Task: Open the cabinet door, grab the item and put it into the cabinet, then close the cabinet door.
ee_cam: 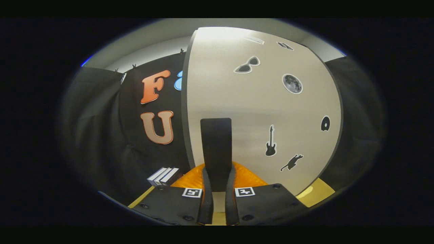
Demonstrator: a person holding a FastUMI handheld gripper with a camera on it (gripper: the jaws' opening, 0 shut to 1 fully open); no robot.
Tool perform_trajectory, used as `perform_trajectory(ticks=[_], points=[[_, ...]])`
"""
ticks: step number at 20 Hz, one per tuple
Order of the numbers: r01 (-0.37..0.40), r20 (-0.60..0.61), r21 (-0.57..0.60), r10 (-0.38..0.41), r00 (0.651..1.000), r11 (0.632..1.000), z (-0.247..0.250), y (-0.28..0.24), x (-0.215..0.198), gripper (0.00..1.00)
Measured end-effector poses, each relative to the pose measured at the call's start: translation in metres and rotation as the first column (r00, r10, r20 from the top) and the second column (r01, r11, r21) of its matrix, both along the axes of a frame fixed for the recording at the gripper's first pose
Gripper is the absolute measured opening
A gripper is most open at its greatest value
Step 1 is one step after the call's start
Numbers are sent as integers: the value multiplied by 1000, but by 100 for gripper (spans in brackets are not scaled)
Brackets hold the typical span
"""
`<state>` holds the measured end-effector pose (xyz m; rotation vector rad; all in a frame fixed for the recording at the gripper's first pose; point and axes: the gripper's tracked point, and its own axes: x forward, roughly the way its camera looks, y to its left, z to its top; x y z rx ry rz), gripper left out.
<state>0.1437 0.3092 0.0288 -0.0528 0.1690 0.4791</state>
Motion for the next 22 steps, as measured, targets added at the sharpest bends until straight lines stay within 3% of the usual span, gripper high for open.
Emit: perform_trajectory(ticks=[6, 12, 22], points=[[-10, 13, -12, 11, 1000, 1000, 5, -32, -37, 21], [14, 28, 3, -14, 1000, 1000, 10, -98, -84, 21], [166, 83, -29, -163, 983, 986, 20, -158, -96, 20]])
